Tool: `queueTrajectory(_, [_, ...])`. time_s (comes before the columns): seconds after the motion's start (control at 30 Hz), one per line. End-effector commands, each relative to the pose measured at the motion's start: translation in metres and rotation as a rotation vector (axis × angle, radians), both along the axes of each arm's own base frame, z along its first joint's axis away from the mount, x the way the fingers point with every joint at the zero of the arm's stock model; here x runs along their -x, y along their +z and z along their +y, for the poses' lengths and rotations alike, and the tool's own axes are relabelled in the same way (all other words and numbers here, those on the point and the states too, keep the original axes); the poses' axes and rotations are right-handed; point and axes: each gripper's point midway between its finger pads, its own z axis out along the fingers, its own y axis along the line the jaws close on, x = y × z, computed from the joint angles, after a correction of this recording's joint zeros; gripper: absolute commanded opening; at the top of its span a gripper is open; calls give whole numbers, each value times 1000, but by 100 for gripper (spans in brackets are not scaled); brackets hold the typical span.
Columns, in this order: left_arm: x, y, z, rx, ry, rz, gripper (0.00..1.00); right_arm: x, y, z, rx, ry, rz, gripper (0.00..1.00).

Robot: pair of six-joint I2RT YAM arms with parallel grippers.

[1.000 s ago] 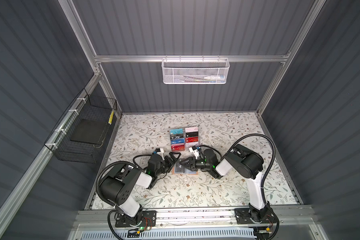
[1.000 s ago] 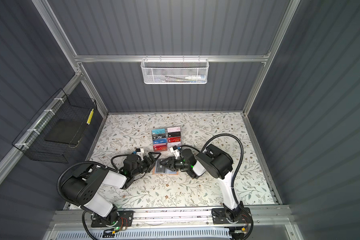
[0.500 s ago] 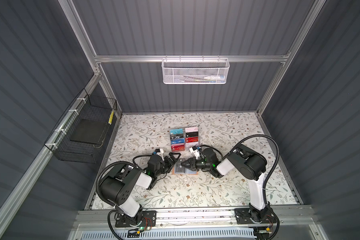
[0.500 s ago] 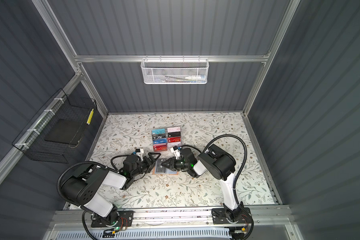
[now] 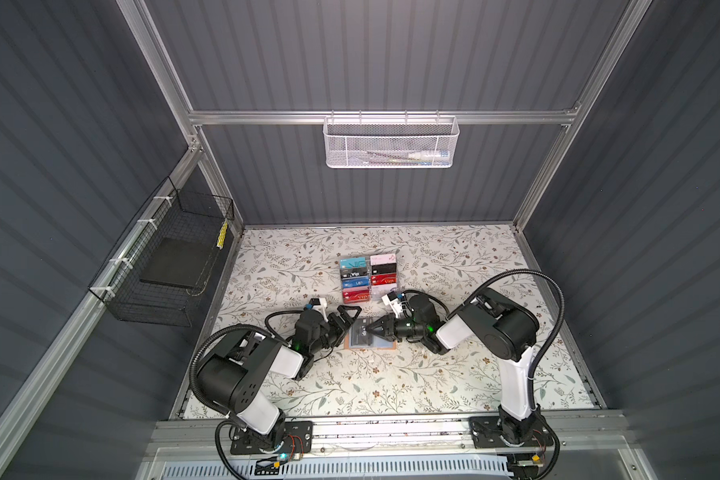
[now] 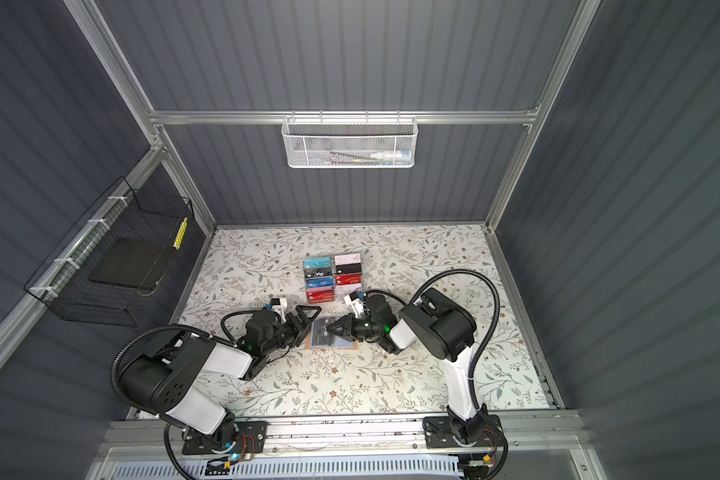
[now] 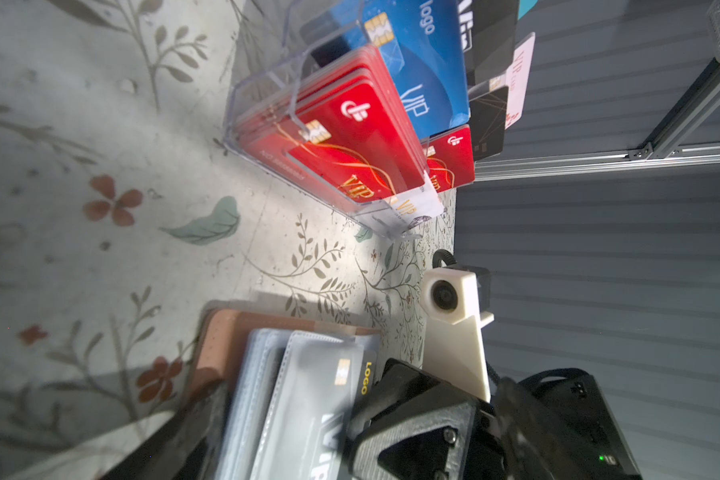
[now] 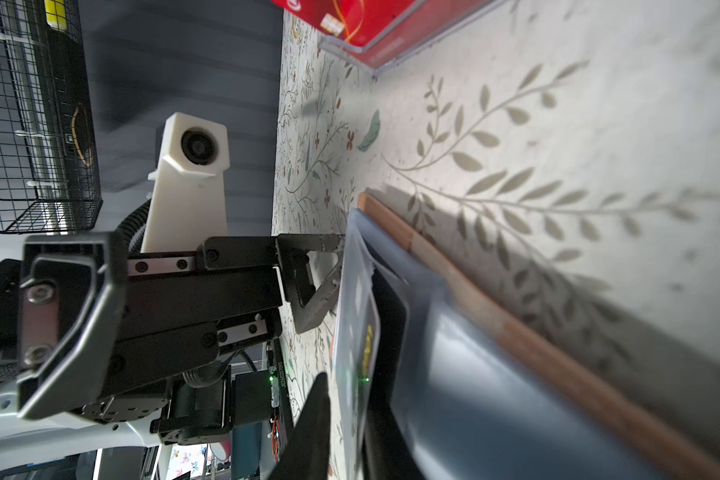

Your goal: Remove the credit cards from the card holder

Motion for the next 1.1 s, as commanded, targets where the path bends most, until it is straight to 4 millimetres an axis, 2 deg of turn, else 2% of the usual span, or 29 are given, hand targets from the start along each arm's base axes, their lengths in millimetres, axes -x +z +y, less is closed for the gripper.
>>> queueTrajectory(0.0, [43, -62, 17, -117, -18, 249, 100, 2, -3, -7, 27, 7, -2, 16])
queueTrajectory(0.3, [43, -62, 18, -119, -17, 250, 100, 1, -4, -10, 38, 7, 6, 12])
queueTrajectory(0.7, [43, -63, 19, -119, -16, 252, 100, 0, 0, -13, 35, 10, 7, 0])
queueTrajectory(1.07, [43, -64, 23, -127, -6, 255, 100, -4, 3, -28, 90, 3, 1, 0])
